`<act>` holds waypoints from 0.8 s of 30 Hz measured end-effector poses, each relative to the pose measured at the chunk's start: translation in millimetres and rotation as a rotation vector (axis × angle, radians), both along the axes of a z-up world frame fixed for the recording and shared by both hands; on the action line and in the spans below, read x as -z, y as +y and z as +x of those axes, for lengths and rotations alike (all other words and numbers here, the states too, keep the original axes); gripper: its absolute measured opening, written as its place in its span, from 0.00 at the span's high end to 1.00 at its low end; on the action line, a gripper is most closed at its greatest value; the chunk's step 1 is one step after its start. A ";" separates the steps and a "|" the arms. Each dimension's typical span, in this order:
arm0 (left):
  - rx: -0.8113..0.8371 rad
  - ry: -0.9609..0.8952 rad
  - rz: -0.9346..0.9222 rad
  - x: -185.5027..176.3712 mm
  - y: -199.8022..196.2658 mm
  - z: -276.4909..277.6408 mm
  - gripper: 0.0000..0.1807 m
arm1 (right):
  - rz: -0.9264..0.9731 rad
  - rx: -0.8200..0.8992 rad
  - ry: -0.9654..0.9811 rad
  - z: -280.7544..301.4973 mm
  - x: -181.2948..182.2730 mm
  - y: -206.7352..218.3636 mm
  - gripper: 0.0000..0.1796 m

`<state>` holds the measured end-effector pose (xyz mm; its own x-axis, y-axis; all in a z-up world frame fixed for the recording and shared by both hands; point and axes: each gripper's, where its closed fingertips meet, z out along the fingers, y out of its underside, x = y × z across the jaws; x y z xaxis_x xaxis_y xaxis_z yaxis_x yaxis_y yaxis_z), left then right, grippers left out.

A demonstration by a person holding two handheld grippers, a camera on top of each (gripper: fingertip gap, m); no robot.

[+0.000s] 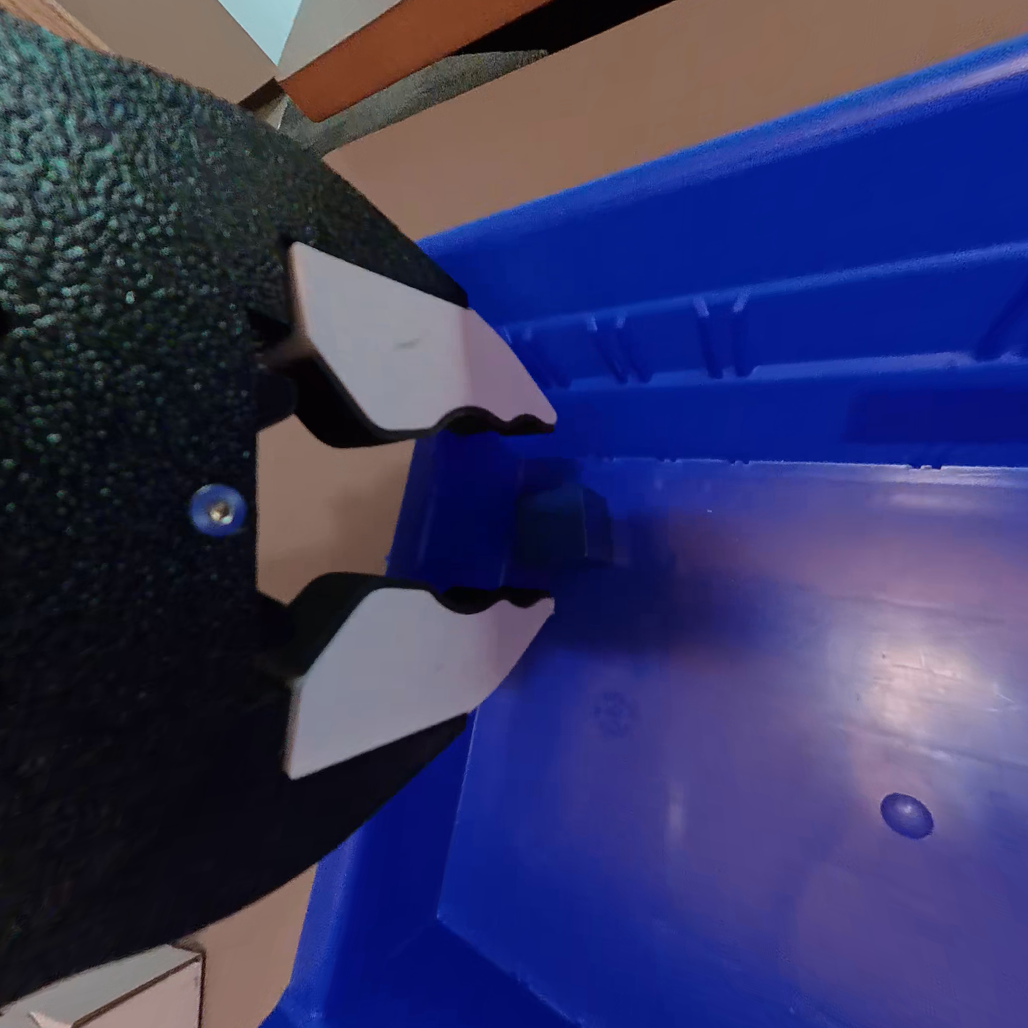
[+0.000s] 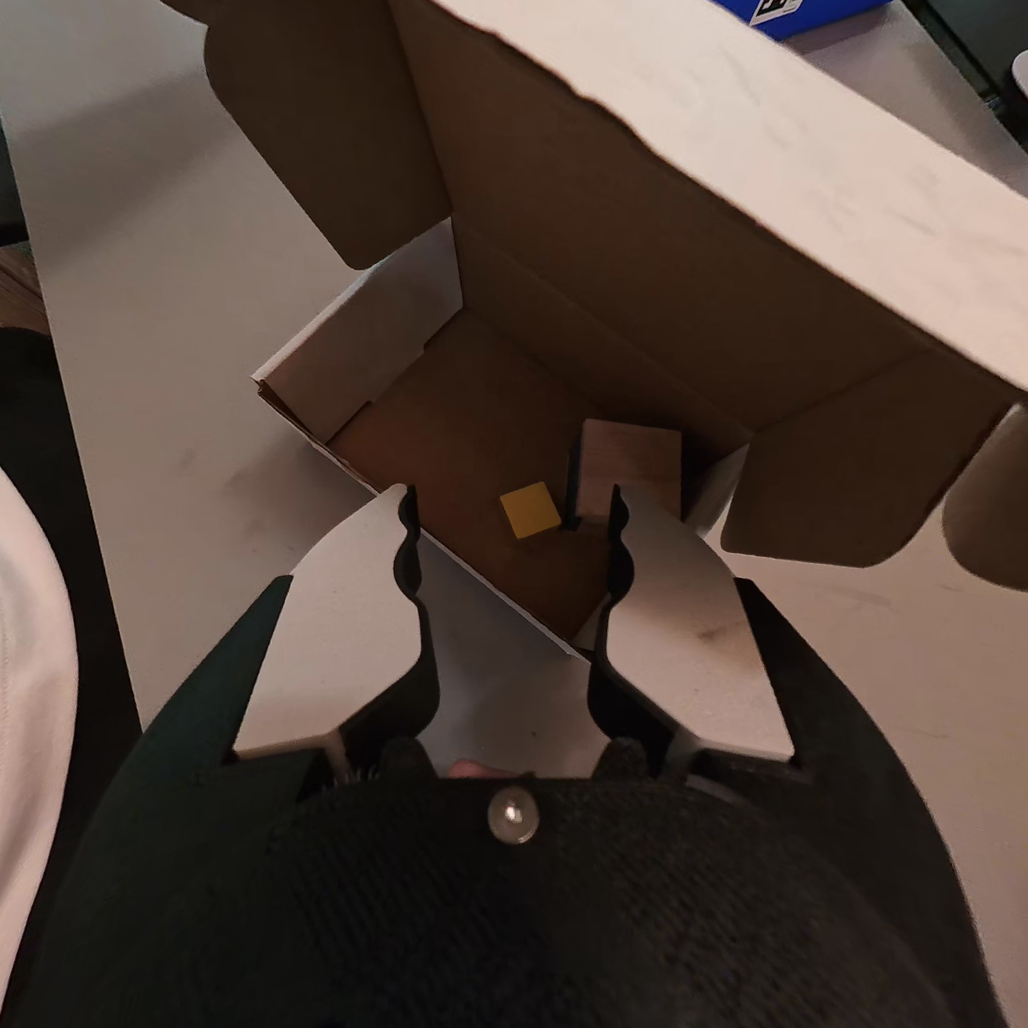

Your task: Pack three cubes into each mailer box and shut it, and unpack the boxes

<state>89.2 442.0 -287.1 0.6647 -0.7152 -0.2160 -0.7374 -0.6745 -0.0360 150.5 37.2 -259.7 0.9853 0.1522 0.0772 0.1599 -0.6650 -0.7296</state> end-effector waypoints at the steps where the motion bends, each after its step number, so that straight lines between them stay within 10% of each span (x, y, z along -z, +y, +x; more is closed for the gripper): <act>1: 0.004 0.006 -0.001 0.8 -0.9 -0.1 0.70 | -0.001 0.000 -0.004 -0.1 0.1 0.4 0.64; 17: -0.101 -0.041 -0.087 18.5 -10.8 11.8 0.80 | 0.012 -0.015 0.012 -0.6 1.4 1.9 0.65; 24: 0.141 -0.137 -0.080 -2.9 -13.6 39.5 0.85 | 0.004 -0.026 0.028 -1.0 0.1 -2.1 0.64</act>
<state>128.7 428.4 -284.2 0.5761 -0.8144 -0.0694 -0.8166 -0.5697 -0.0932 149.6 35.1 -259.8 0.9828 0.1777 0.0503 0.1566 -0.6576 -0.7369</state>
